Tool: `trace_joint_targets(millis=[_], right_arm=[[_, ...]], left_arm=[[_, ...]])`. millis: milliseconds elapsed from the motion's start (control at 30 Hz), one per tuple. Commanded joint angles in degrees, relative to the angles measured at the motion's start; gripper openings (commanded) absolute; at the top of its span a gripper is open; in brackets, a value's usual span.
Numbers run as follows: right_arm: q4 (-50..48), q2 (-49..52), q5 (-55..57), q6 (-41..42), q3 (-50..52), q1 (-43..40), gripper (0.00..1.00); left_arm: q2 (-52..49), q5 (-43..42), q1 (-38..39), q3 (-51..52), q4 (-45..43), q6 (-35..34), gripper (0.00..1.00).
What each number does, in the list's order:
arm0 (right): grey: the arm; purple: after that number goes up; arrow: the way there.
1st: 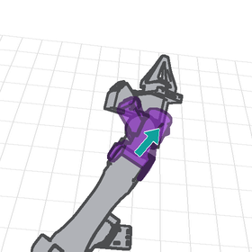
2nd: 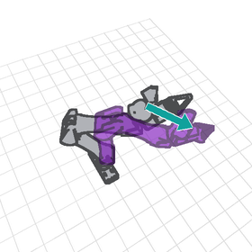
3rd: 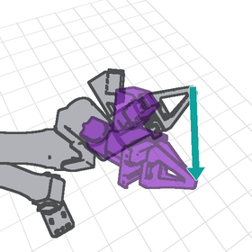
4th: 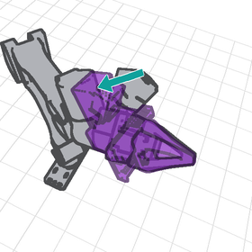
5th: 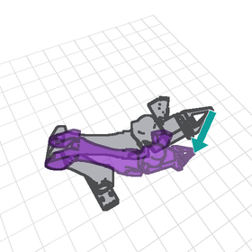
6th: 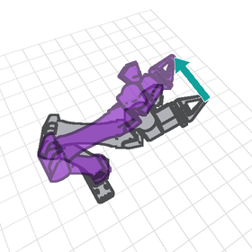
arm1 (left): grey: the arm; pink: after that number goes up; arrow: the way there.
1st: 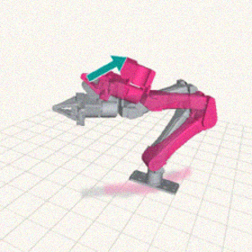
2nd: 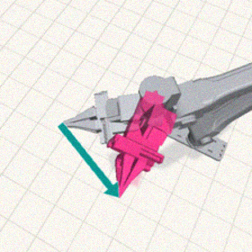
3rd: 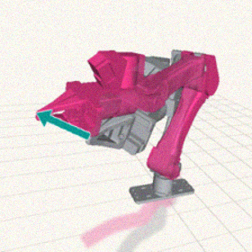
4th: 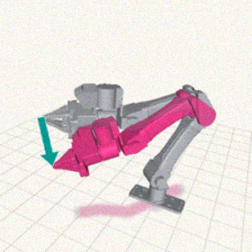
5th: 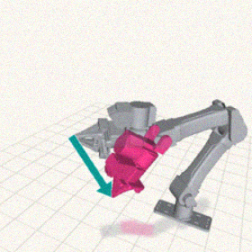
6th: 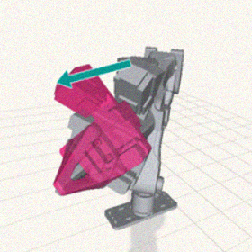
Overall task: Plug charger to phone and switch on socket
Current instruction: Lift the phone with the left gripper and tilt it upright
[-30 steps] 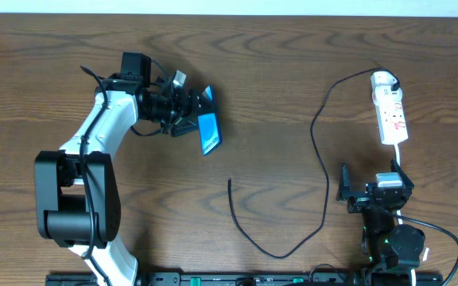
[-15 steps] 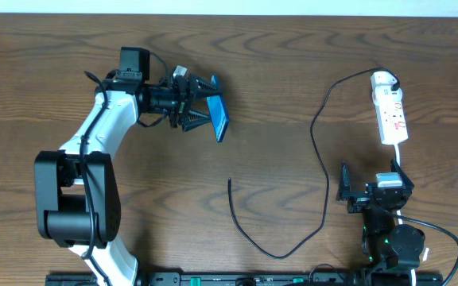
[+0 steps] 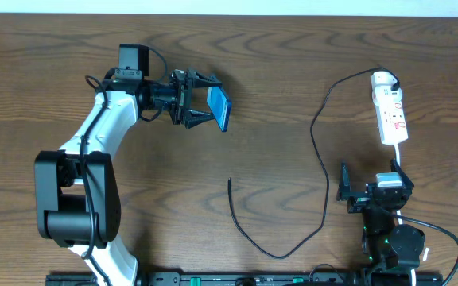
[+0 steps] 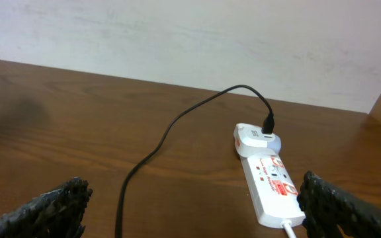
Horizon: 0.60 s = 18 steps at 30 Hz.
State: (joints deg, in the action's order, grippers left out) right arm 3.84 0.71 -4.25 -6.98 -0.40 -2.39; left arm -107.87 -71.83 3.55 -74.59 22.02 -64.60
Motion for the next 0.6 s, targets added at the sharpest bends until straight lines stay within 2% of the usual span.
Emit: trace_joint_targets(millis=[0, 400, 567], right_arm=[[0.2, -0.4, -0.2, -0.8, 0.1, -0.3, 0.99], [0.2, -0.4, -0.2, -0.8, 0.1, -0.3, 0.99], [0.2, -0.4, -0.2, -0.8, 0.1, -0.3, 0.99]], left_arm=[[1.6, -2.8, 0.0, -0.3, -0.4, -5.1, 0.08], [1.6, -5.8, 0.0, -0.3, -0.5, -6.3, 0.07], [1.6, -5.8, 0.0, -0.3, -0.5, -10.9, 0.07]])
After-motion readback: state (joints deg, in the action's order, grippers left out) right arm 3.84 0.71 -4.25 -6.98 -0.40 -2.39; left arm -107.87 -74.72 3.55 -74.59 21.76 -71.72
